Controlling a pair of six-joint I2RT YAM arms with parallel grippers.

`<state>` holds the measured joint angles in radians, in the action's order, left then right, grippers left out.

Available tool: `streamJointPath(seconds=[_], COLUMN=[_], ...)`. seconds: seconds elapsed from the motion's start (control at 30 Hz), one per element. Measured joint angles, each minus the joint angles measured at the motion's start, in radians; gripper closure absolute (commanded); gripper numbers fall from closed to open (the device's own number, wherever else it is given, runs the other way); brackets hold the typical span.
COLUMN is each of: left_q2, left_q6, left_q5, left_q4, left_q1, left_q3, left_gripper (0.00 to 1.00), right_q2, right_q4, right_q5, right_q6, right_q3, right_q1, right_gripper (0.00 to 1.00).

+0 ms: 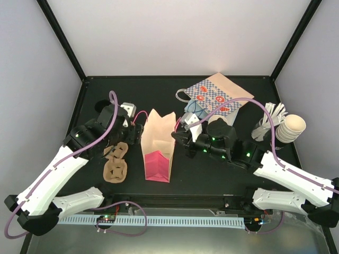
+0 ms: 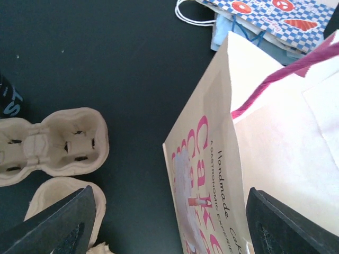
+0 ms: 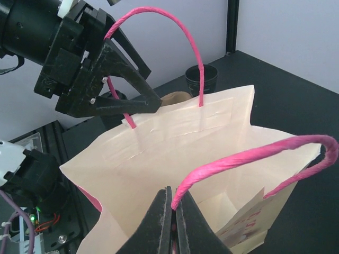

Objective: Pack the takeout coffee

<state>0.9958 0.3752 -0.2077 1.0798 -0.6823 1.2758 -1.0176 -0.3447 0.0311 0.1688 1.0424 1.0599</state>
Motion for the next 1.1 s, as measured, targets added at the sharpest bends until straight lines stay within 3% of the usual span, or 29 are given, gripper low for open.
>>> streamJointPath(seconds=[0.63,1.1], left_q2=[0.048,-0.020], left_q6=[-0.039,-0.027], left_q5=[0.254,0.406], left_q4=[-0.152,-0.147], left_q1=[0.000,0.000], left_q3=[0.079,0.124], left_gripper=[0.18,0.09], right_q2=[0.017,-0.008], right_q4=[-0.025,-0.031], right_q5=[-0.040,-0.025], right_q6=[-0.030,-0.037], right_q3=[-0.003,0.012], right_q1=[0.000,0.000], right_gripper=[0.95,0.93])
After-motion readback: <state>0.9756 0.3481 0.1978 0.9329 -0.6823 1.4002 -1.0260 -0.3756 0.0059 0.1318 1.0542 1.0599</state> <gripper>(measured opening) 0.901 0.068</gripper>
